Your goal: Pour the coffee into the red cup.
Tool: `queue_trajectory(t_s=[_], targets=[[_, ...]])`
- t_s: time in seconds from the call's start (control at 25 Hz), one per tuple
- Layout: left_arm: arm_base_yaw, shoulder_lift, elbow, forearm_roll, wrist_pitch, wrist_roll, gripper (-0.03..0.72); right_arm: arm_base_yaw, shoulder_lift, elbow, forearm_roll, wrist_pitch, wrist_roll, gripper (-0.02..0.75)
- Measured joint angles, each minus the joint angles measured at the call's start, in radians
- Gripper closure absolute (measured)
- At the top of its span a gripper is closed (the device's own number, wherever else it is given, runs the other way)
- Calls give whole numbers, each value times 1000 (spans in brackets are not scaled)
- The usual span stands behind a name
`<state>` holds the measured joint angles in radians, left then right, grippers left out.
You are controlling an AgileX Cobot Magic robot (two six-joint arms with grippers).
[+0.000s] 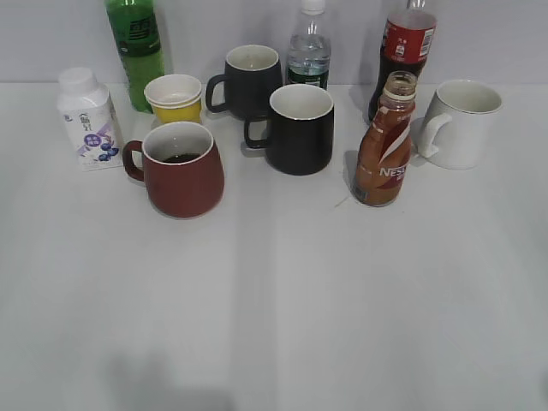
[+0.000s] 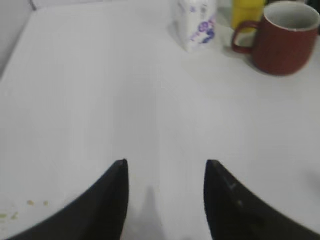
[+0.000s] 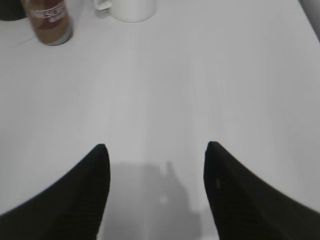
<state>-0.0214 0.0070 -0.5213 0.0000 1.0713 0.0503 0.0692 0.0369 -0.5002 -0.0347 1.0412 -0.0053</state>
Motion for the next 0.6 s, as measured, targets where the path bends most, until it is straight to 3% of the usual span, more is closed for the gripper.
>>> queue_trajectory(t_s=[0.6], targets=[[-6, -15, 1, 10, -3, 0, 395, -15, -45, 1, 2, -1, 5, 290]])
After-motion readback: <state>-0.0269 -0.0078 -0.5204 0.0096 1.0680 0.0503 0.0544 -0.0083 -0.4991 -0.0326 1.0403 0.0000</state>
